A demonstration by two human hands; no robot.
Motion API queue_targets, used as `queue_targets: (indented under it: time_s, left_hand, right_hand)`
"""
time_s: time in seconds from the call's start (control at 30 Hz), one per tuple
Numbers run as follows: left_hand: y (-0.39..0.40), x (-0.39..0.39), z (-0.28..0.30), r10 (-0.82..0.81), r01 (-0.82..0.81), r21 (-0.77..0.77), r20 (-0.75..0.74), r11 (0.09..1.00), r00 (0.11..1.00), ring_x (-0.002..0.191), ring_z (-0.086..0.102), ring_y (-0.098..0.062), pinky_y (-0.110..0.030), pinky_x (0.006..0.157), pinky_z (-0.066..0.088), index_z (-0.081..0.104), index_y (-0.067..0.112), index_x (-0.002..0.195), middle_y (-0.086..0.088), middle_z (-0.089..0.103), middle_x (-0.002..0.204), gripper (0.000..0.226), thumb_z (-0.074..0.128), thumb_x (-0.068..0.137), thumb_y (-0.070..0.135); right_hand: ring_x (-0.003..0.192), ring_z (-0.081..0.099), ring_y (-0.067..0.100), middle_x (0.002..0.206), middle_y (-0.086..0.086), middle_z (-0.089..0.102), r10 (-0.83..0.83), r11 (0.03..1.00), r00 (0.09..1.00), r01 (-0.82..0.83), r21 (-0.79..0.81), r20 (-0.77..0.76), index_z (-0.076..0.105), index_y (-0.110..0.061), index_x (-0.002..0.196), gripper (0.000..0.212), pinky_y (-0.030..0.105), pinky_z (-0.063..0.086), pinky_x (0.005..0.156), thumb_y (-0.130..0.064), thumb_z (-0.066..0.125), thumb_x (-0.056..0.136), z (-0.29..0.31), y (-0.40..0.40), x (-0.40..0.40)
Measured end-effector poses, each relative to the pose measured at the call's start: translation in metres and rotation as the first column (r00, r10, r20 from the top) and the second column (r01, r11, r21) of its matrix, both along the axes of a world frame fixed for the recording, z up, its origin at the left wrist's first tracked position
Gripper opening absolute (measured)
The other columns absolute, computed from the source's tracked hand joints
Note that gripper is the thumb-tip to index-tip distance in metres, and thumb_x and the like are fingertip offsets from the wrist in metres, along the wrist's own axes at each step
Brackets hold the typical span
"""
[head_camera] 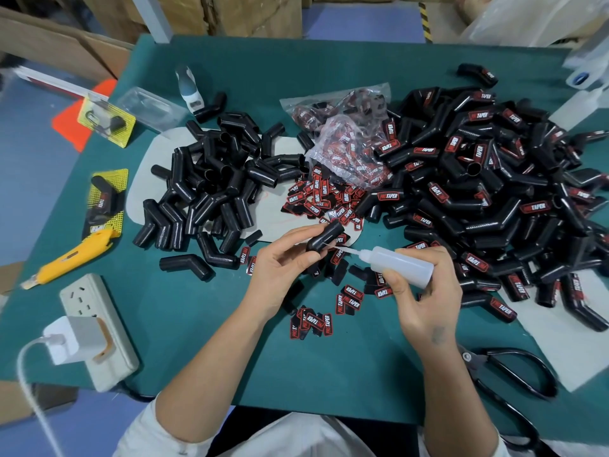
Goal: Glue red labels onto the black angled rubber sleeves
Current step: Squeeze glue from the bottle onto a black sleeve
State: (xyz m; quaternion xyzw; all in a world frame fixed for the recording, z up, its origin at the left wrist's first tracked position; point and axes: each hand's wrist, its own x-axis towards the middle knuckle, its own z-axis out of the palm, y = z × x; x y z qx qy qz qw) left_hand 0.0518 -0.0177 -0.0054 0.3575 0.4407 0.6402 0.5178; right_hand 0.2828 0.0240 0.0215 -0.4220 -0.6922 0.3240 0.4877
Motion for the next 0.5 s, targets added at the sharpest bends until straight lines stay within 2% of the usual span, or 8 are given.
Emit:
queue_targets:
  time_s: [0.07, 0.23, 0.33, 0.5]
  left_hand:
    - [0.0003, -0.0003, -0.0008, -0.005, 0.005, 0.012, 0.004, 1.0, 1.0, 0.121, 0.07, -0.031, -0.031, 0.101, 0.054, 0.074, 0.021, 0.132, -0.009, 0.069, 0.139, 0.04, 0.08, 0.092, 0.023]
    - [0.0, -0.0006, -0.0036, -0.002, 0.002, -0.017, 0.015, 1.0, 1.0, 0.123, 0.067, -0.043, -0.04, 0.104, 0.054, 0.073, 0.018, 0.133, -0.016, 0.067, 0.14, 0.044, 0.082, 0.091, 0.027]
    - [-0.0004, -0.001, -0.0022, -0.006, 0.006, -0.014, 0.014, 1.0, 1.0, 0.12, 0.07, -0.037, -0.038, 0.103, 0.055, 0.072, 0.017, 0.134, -0.014, 0.068, 0.138, 0.043, 0.08, 0.092, 0.027]
    - [-0.0013, -0.0016, -0.0017, -0.018, 0.019, -0.024, 0.051, 1.0, 0.999, 0.118, 0.071, -0.036, -0.035, 0.101, 0.056, 0.071, 0.017, 0.135, -0.017, 0.071, 0.133, 0.043, 0.079, 0.094, 0.026]
  right_hand:
    - [0.099, 0.061, 0.014, 0.111, -0.027, 0.056, -0.004, 1.0, 1.0, 0.004, -0.001, 0.003, 0.057, -0.039, 0.118, 0.026, 0.029, 0.047, 0.083, -0.035, 0.069, 0.095, 0.0, 0.0003, 0.0011]
    - [0.099, 0.061, 0.016, 0.111, -0.026, 0.057, -0.003, 1.0, 1.0, 0.003, -0.007, 0.002, 0.058, -0.038, 0.117, 0.025, 0.029, 0.047, 0.083, -0.034, 0.068, 0.095, 0.0001, 0.0007, 0.0009]
    - [0.099, 0.061, 0.018, 0.111, -0.026, 0.056, 0.005, 1.0, 1.0, -0.005, -0.008, 0.004, 0.058, -0.041, 0.117, 0.025, 0.031, 0.048, 0.082, -0.034, 0.068, 0.095, 0.0007, 0.0003, 0.0008]
    - [0.098, 0.061, 0.024, 0.111, -0.024, 0.057, 0.0, 1.0, 1.0, 0.0, -0.007, -0.01, 0.058, -0.034, 0.117, 0.023, 0.035, 0.048, 0.082, -0.033, 0.068, 0.096, -0.0001, 0.0014, 0.0015]
